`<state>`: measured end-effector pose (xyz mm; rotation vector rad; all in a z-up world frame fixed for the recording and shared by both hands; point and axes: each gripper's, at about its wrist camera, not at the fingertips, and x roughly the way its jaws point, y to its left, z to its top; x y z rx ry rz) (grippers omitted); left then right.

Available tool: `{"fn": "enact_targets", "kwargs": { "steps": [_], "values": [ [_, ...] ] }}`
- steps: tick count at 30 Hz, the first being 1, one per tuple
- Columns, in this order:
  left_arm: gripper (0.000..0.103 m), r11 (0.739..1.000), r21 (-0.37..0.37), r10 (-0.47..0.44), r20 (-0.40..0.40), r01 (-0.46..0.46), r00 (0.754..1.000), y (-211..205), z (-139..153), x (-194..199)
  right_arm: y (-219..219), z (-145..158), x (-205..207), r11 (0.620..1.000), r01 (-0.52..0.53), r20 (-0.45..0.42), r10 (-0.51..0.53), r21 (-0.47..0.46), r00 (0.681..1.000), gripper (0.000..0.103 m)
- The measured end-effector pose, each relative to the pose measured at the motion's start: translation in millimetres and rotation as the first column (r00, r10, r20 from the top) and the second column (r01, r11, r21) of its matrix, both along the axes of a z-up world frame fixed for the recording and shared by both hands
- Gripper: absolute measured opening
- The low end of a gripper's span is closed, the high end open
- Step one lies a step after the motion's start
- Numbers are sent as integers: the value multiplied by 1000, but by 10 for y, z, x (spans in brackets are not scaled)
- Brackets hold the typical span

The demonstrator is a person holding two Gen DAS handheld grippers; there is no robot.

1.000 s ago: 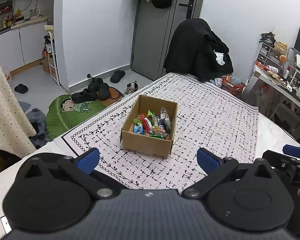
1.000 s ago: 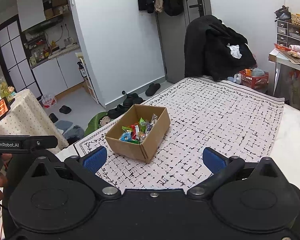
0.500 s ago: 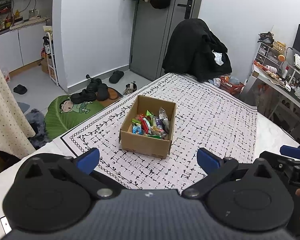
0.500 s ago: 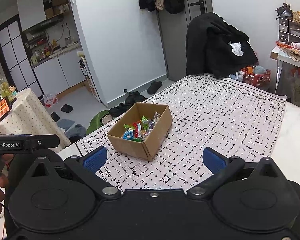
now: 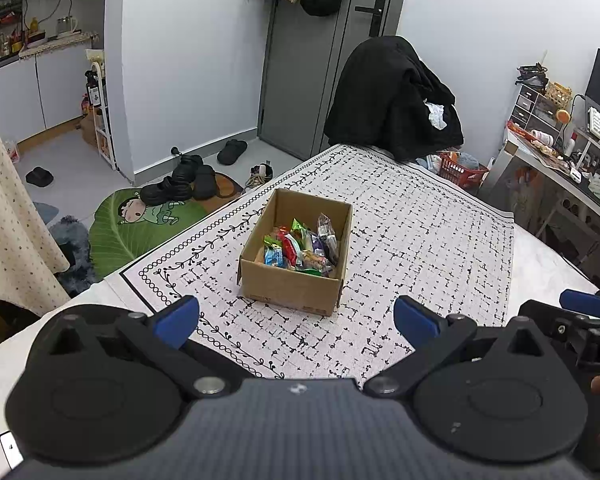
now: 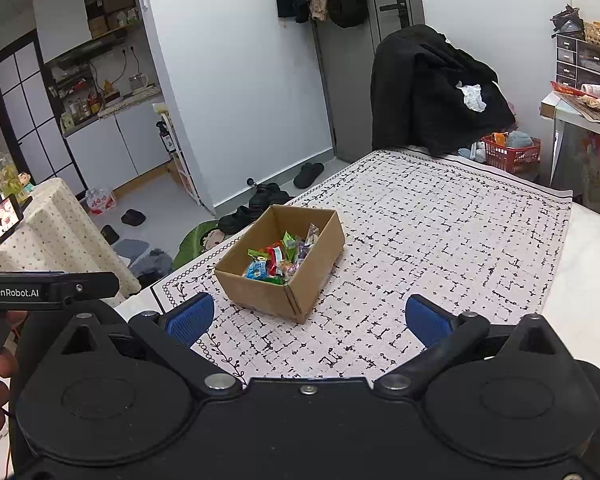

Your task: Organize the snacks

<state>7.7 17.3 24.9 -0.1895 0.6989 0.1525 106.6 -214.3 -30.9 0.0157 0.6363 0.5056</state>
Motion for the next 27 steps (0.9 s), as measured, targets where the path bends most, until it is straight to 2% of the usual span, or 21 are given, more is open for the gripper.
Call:
{"fn": "enact_targets", "kwargs": {
  "steps": [27],
  "values": [
    [103,1000,3,-14,-1,14,1000,-29,-8,-22,13,5,1,1000,2,-3,-2,-8,1000,103]
  ]
}}
